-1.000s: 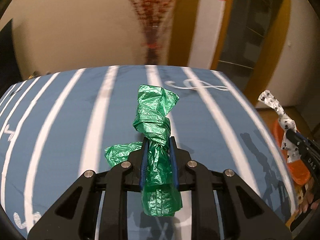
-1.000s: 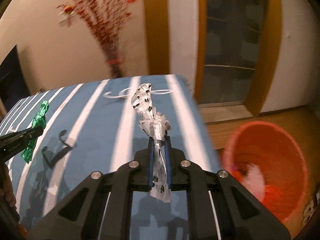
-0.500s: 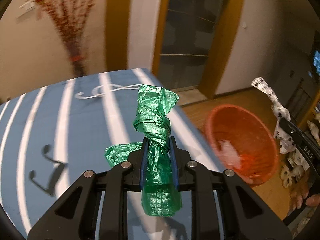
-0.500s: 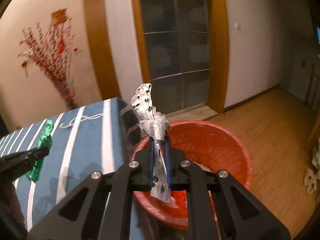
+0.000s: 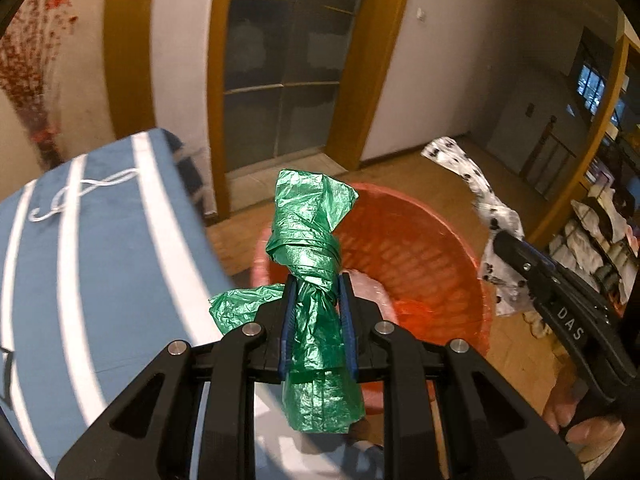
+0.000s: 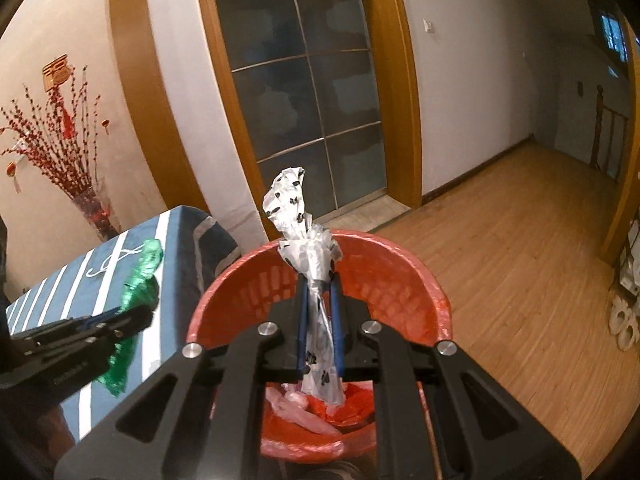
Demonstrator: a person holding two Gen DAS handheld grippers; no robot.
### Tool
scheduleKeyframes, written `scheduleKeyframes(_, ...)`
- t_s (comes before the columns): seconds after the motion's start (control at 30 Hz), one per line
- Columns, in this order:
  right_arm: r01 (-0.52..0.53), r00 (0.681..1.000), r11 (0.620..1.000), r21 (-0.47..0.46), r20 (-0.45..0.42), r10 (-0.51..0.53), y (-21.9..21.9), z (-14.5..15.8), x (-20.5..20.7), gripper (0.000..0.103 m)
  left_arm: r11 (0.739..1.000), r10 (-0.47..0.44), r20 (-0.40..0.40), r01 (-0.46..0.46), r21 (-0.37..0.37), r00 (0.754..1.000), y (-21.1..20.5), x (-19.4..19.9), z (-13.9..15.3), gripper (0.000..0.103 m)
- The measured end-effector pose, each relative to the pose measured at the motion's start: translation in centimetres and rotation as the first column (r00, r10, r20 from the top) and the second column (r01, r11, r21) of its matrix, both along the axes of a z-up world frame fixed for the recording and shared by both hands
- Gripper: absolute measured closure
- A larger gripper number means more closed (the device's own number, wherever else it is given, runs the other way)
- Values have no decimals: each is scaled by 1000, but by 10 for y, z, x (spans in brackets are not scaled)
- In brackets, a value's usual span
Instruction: Collect trash
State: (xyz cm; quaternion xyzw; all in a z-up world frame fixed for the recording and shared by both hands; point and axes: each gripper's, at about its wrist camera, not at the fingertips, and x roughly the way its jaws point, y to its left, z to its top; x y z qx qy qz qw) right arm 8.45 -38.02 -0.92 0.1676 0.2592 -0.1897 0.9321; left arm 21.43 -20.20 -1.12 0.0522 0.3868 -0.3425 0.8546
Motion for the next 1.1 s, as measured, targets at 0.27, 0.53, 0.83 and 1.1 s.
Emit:
scheduleKeyframes(0.27, 28, 999, 998, 59, -18, -27, -25, -18, 4, 68, 998, -19, -10, 20, 60, 1000, -24, -2, -19, 59)
scheduleKeyframes(0.53, 57, 998, 997, 48, -23, -56, -26, -16, -15, 43, 994, 36, 26, -38, 98, 999, 3, -11, -17, 46)
scheduleKeyframes(0.83, 80, 995, 994, -77, 72, -75, 26, 24, -59, 4, 974, 205, 192, -219, 51, 960, 86, -59, 25, 5)
scheduleKeyframes(1.1, 239, 971, 894, -379, 66, -231, 94, 47, -96, 4, 896, 425, 306, -443, -9, 852, 150, -117, 46, 3)
